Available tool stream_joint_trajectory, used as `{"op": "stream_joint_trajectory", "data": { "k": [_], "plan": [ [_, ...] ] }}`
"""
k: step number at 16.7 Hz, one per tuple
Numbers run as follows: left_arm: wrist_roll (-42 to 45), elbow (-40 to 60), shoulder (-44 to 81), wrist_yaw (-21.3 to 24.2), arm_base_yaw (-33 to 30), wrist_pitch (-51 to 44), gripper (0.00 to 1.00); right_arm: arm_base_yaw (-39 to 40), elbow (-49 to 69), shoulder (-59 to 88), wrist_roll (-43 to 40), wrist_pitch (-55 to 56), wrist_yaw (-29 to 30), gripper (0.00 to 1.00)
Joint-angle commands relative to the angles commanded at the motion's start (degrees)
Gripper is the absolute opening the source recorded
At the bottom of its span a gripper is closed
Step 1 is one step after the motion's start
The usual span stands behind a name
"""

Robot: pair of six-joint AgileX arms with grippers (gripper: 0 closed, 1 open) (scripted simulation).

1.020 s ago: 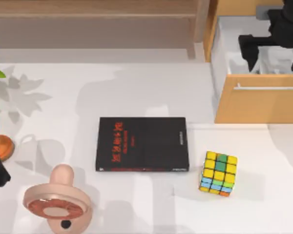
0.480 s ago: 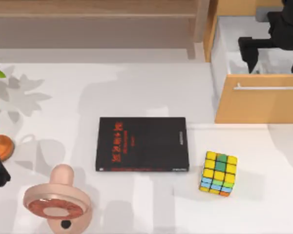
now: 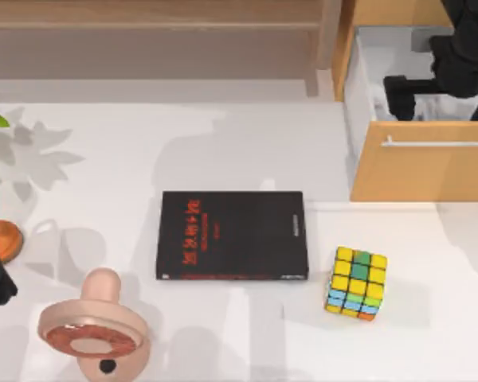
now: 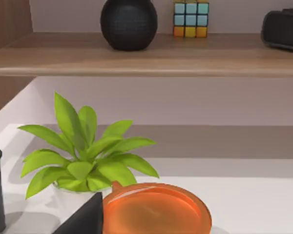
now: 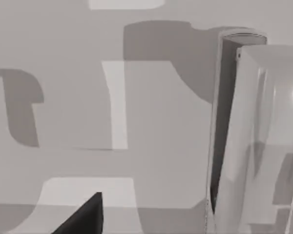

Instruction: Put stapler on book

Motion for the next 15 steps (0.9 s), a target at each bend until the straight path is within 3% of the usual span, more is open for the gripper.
{"op": "stream_joint_trajectory", "data": {
  "k": [8,15],
  "plan": [
    [0.0,0.0,0.0,0.0,0.0,0.0,1.0,-0.21,0.16,2.36,-0.09,2.45,-0.09,1.0],
    [0.0,0.0,0.0,0.0,0.0,0.0,1.0,-0.21,0.16,2.36,-0.09,2.45,-0.09,0.47]
  ]
}}
